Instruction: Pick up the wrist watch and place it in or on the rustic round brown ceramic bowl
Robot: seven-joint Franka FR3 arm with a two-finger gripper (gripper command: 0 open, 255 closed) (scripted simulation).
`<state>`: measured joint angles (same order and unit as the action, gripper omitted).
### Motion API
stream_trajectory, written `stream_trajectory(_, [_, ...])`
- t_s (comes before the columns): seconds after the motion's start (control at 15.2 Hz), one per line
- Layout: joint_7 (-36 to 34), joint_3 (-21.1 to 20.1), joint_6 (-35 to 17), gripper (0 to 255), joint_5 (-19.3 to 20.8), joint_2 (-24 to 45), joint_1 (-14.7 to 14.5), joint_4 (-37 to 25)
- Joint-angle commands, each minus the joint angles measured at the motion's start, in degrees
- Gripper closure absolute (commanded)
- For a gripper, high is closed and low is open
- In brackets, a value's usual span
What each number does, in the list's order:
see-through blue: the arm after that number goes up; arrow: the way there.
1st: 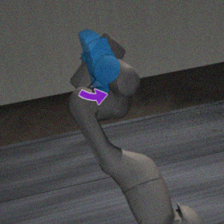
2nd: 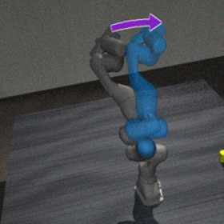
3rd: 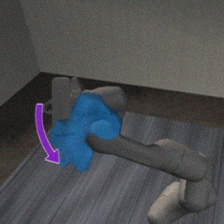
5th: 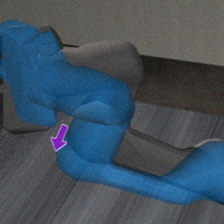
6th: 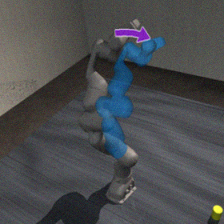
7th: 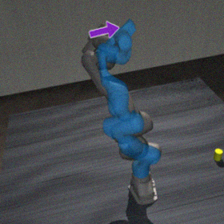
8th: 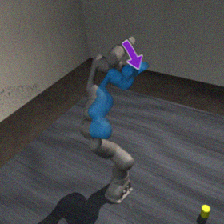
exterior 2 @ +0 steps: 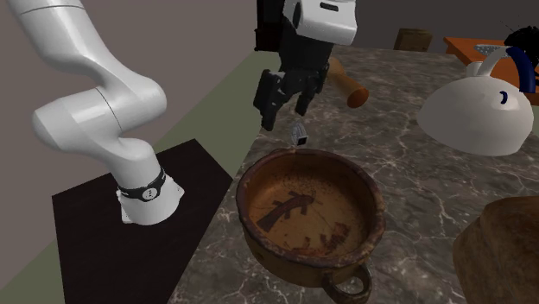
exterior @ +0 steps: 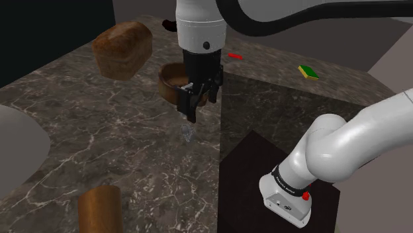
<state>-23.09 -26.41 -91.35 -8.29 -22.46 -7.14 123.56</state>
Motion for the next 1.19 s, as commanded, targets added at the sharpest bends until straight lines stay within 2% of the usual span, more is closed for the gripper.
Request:
stream_trajectory(0.0, [-3.81, -2.78, -0.16, 0, -0.28, 3.76, -0.5, -2.53])
stream_trajectory(0.2, [-7.96, -5.67, -0.57, 0, 0.11, 8.54, -1.02, -5.5])
stream_trajectory(0.66, [-7.46, -5.91, -6.21, 0, -0.65, 7.57, -1.45, 1.04])
stream_trajectory(1.12, [-7.46, -5.92, -6.21, 0, -0.65, 7.57, -1.45, 1.04])
